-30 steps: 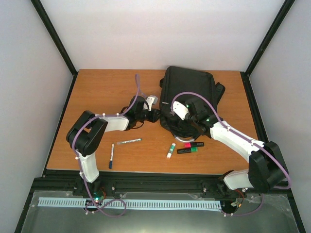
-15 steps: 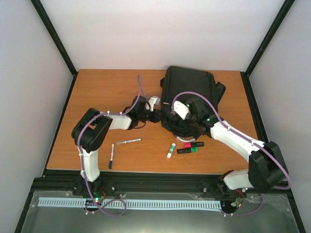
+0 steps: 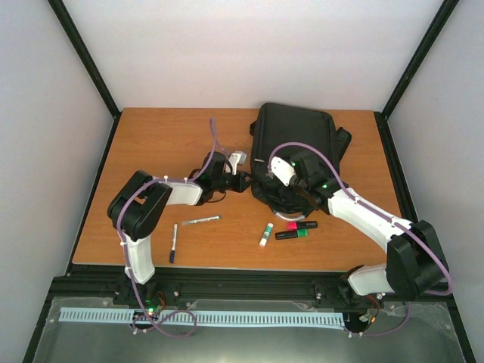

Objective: Pack the student bag
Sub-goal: Zip the student bag at the center of the board.

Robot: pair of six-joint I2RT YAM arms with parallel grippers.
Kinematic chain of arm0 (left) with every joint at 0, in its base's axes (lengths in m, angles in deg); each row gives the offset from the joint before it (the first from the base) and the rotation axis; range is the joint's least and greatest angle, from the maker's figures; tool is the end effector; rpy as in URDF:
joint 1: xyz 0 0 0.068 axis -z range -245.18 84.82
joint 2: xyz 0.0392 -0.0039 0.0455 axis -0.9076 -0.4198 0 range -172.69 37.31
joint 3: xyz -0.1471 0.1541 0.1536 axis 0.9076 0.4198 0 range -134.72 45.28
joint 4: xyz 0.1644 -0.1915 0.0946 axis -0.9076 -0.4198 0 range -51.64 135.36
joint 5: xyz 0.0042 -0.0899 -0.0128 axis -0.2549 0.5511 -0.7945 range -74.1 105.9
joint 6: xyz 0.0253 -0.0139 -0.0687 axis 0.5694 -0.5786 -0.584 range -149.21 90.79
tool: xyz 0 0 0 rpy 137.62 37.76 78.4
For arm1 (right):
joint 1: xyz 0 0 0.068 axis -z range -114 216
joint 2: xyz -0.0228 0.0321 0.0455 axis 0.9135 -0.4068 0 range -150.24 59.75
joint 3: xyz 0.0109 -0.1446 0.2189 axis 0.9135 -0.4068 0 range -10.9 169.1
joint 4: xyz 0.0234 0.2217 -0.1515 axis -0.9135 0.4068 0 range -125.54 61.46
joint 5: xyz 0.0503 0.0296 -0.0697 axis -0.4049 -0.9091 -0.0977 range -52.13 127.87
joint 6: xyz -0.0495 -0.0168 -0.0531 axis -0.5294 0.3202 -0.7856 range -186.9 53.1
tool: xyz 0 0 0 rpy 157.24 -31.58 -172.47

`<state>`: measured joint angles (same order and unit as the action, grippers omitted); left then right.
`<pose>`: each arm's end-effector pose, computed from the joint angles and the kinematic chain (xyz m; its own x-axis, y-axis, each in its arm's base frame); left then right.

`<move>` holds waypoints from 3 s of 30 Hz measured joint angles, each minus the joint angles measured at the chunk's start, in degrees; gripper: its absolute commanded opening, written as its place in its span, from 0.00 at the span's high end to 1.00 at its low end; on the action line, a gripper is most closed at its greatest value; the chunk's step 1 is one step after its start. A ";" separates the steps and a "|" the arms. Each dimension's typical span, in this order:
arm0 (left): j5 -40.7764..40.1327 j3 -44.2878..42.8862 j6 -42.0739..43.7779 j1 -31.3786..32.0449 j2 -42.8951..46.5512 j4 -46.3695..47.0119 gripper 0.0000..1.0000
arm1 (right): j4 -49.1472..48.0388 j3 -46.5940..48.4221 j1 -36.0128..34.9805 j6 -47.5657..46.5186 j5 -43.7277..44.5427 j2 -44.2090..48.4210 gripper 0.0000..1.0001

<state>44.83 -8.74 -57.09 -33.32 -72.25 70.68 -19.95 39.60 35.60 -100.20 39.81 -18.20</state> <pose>0.3314 -0.2416 0.1124 -0.7599 -0.0096 -0.6500 0.5223 0.5862 -0.6193 0.2767 0.1599 0.2044 -0.2263 -0.7688 -0.5982 -0.7281 0.5414 -0.4205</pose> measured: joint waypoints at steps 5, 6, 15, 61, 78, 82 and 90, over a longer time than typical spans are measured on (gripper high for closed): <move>-0.92 2.23 -0.02 0.02 3.32 -1.38 0.99 | -0.04 0.00 0.00 0.00 -0.02 0.00 0.97; -0.94 2.78 -0.02 0.02 3.87 -1.81 0.99 | -0.04 0.00 0.00 0.02 -0.04 -0.02 0.97; -0.96 4.42 0.09 0.04 4.94 -6.27 0.99 | 1.62 0.26 0.15 -0.07 -4.20 -3.58 0.94; -3.43 8.92 1.55 8.98 11.30 -14.27 0.99 | 13.49 16.94 34.12 13.68 -24.46 -20.76 0.33; -4.33 7.23 1.97 9.03 11.26 -18.38 0.99 | 22.12 44.35 25.29 22.36 -29.75 -45.20 0.37; -4.26 6.43 1.38 9.05 10.19 -19.26 0.99 | 21.94 50.42 20.98 23.28 -30.45 -49.70 0.37; -4.04 -0.37 0.46 11.47 6.01 -21.92 0.98 | 22.34 55.30 19.17 23.89 -32.02 -52.68 0.37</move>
<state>40.78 -9.11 -56.63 -21.85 -66.24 48.76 2.39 94.89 54.77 -76.31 7.79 -70.87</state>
